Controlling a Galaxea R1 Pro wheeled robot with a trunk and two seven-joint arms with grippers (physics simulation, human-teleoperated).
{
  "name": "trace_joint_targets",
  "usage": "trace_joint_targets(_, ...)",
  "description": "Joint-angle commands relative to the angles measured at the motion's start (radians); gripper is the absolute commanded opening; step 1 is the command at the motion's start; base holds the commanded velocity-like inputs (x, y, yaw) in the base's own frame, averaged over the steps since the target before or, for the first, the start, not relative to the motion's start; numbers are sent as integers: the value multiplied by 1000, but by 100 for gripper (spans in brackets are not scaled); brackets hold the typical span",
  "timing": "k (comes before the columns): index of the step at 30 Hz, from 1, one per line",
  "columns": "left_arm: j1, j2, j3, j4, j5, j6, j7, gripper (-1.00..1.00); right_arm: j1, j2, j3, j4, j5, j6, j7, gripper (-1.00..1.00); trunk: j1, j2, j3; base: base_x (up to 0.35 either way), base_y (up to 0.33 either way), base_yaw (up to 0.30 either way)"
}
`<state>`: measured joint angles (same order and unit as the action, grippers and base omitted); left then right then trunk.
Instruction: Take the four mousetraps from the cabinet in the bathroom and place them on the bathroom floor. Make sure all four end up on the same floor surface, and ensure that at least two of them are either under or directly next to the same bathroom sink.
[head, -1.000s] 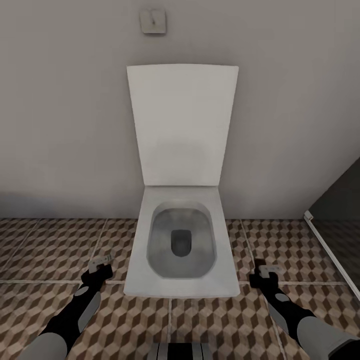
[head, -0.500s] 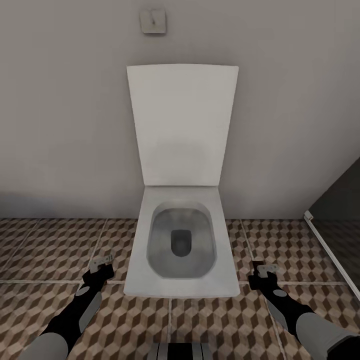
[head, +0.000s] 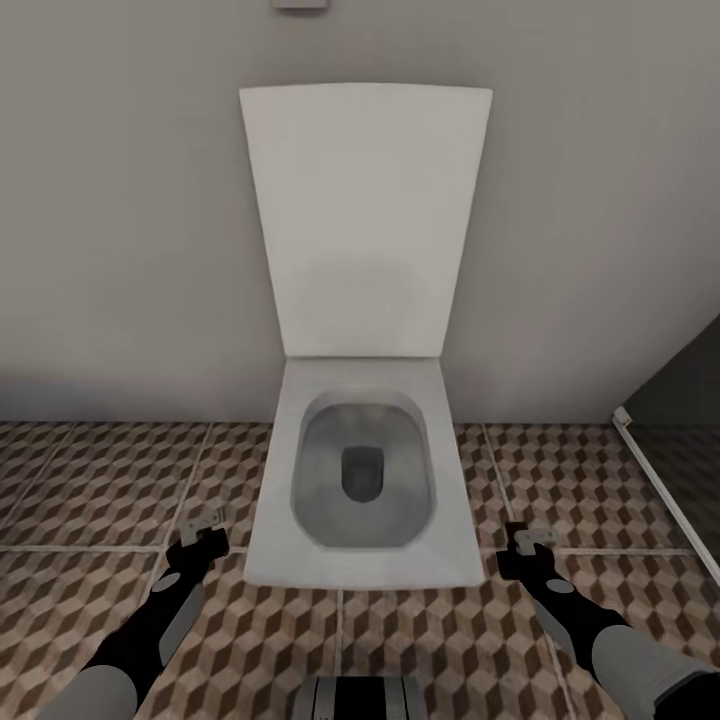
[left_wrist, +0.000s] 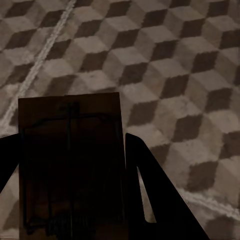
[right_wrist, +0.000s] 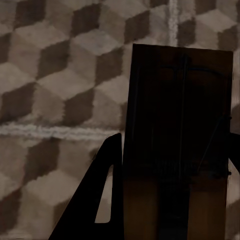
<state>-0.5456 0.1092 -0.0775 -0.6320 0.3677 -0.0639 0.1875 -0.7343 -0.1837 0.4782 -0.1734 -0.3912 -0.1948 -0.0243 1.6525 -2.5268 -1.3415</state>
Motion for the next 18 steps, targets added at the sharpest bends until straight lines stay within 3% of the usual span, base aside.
trace_joint_targets(1, -1, 1, -9, 0, 7, -5, 10, -100, 0, 0, 8, 0, -11, -3, 3, -100, 0, -1, -5, 0, 0, 0)
trace_joint_targets(7, -1, -1, -33, 0, 8, -4, 9, -100, 0, -1, 7, 0, -10, -3, 3, -100, 3, -2, -28, 0, 0, 0)
trace_joint_targets(18, -1, 1, -52, 0, 8, -9, 6, -100, 0, 0, 6, -11, -12, -5, 4, -100, 3, -2, -28, 0, 0, 0)
